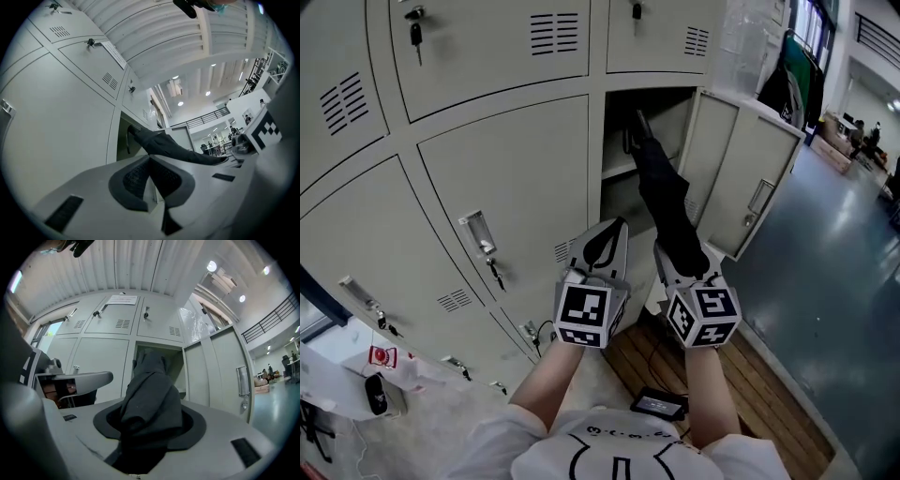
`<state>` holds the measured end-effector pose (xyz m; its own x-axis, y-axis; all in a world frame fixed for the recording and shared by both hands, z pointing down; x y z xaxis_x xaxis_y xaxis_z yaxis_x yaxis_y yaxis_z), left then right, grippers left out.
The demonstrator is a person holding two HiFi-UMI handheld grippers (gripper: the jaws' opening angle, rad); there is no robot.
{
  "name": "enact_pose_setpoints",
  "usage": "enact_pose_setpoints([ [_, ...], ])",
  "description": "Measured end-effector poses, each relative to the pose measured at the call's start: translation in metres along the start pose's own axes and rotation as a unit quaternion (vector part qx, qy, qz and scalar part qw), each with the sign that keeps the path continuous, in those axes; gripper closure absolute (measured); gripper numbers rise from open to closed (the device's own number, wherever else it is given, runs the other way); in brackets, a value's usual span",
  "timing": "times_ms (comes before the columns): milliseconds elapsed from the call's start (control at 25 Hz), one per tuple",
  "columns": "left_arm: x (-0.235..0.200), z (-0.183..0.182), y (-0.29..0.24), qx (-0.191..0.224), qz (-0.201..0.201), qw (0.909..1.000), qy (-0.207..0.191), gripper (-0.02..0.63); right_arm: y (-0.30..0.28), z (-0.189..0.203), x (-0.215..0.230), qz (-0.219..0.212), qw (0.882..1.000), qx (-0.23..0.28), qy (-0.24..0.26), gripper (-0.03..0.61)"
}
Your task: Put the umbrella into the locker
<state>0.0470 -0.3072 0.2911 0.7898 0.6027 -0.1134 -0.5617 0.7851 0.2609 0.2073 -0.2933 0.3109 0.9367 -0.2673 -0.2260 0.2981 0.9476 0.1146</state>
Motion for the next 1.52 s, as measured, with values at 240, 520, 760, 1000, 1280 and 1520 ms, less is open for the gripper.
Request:
enact_pose_setpoints([
  [240, -0.013, 0.003, -0.020, -0.001, 0.009, 1.0000, 0.000, 0.609, -0.032, 0.001, 0.017, -0.009, 1.000, -0.028, -0.007, 0.368],
  [520, -0.015, 0.007, -0.035, -0.008, 0.008, 0.9999, -0.005, 0.609, -0.060, 0.003, 0.033, -0.043, 0.997, -0.071, -0.001, 0.368],
  [760, -0.019, 0.011, -0.052, -0.012, -0.005, 0.9999, 0.002, 0.611, -0.083, 0.000, 0.048, -0.082, 0.990, -0.106, 0.032, 0.367],
  [1000, -0.022, 0.010, -0.073, -0.001, -0.019, 0.9998, 0.008, 0.611, -0.112, -0.018, 0.070, -0.119, 0.980, -0.125, 0.103, 0.367],
  [1280, -0.029, 0.011, -0.087, 0.003, -0.031, 0.9995, 0.006, 0.611, -0.153, -0.032, 0.084, -0.168, 0.964, -0.147, 0.142, 0.367],
  [1520, -0.036, 0.006, -0.096, 0.006, -0.034, 0.9994, -0.001, 0.610, -0.191, -0.041, 0.090, -0.196, 0.956, -0.164, 0.141, 0.367],
])
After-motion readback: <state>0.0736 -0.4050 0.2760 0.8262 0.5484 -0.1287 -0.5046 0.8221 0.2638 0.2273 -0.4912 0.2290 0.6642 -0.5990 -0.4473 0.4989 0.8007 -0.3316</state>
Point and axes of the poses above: the fingertips, and each gripper's own axes: y backward along the fingers, x to its right, z out of its underside, the point moved 8 cm from there along y, backward along the fingers, and after that the axes turned 12 degrees about y, right-handed, at the moved point
